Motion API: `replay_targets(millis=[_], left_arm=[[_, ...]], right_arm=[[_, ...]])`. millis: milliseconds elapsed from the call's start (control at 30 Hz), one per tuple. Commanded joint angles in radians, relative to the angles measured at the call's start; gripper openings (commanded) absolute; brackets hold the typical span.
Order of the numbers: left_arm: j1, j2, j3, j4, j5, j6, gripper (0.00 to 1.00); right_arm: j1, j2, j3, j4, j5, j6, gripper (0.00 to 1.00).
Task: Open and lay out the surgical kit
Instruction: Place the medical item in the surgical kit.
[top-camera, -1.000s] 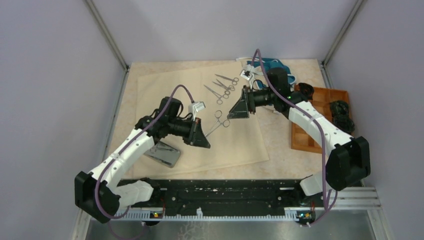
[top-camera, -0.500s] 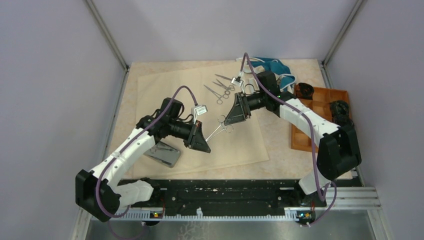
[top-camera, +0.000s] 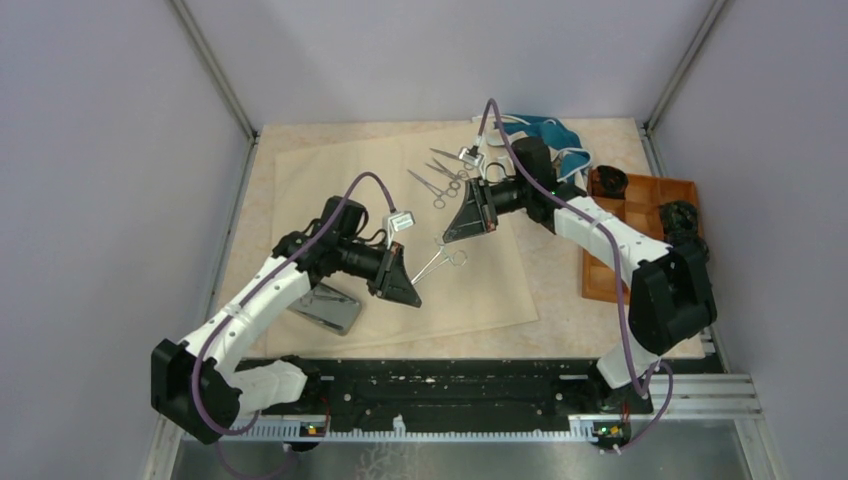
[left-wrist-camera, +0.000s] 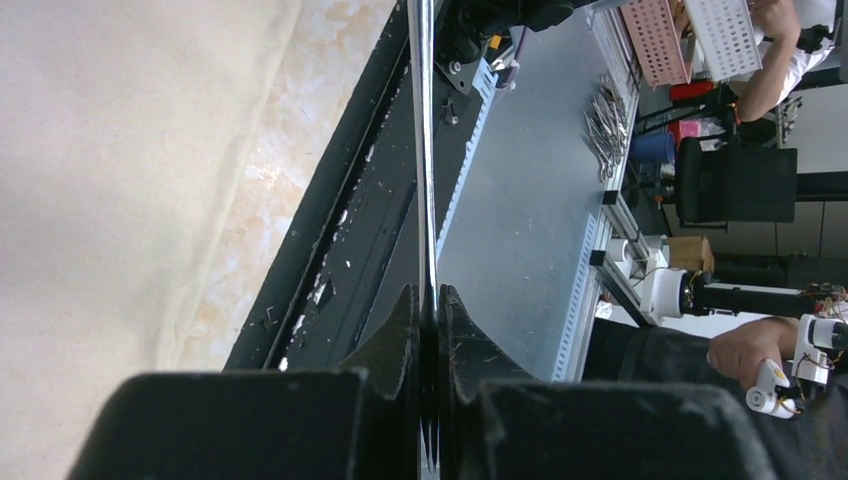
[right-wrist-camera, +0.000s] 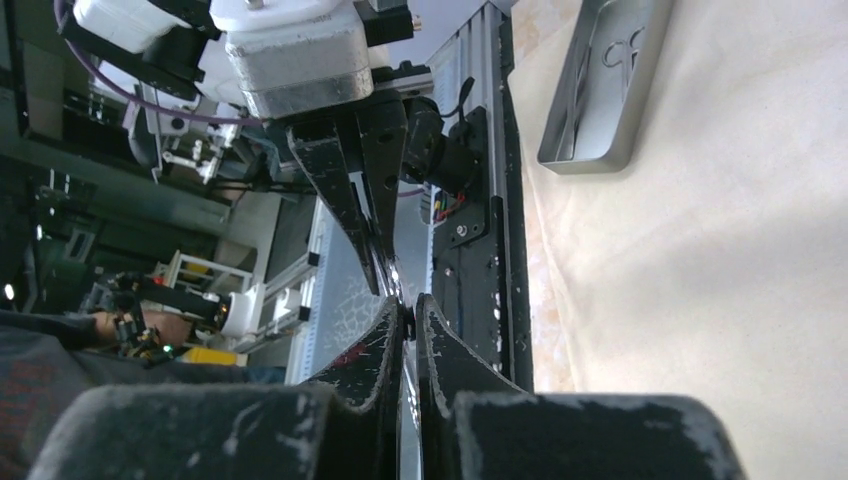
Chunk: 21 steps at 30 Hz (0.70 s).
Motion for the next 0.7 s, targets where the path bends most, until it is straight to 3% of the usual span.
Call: replay_targets(millis=[0,33,67,133,167,267,433,500,667], left_arm=[[-0.003,-0.007,0.016,0.034,-0.013,0.008,0.0],[0.003,-0.012,0.026,0.035,-0.063,-0.014,0.11],[0.015,-0.021,0.034,0.043,-0.135,-0.055,0.28],[0.067,-0.042,0.061,0.042,-0.293,-0.146,0.77],[0.106,-0.057,0.074,0.042,-0.353,-0.186,0.95],[0.197,-0.08,0.147,0.017,-0.512,-0.285,0.99],[0.212,-0.046,0.354,-0.162,-0.897,-0.344,0.98],[0.212,-0.032,0.385,-0.179,-0.935,-0.326,0.98],[0.214,-0.011,0.379,-0.169,-0.88,-0.264,0.98]], right_arm=[[0.014,-0.012,-0.006,0.23,0.014,0.113,0.0],[0.012,-0.02,-0.026,0.298,0.045,0.169,0.0],[0.005,-0.031,-0.062,0.369,0.083,0.216,0.0],[-0.016,-0.049,-0.133,0.549,0.195,0.356,0.0],[-0.033,-0.049,-0.169,0.639,0.239,0.426,0.0],[-0.086,-0.023,-0.23,0.742,0.401,0.575,0.0],[-0.097,0.108,-0.254,0.804,0.698,0.715,0.0],[-0.094,0.19,-0.259,0.903,0.805,0.813,0.0],[-0.054,0.382,-0.2,1.129,1.083,0.917,0.0]])
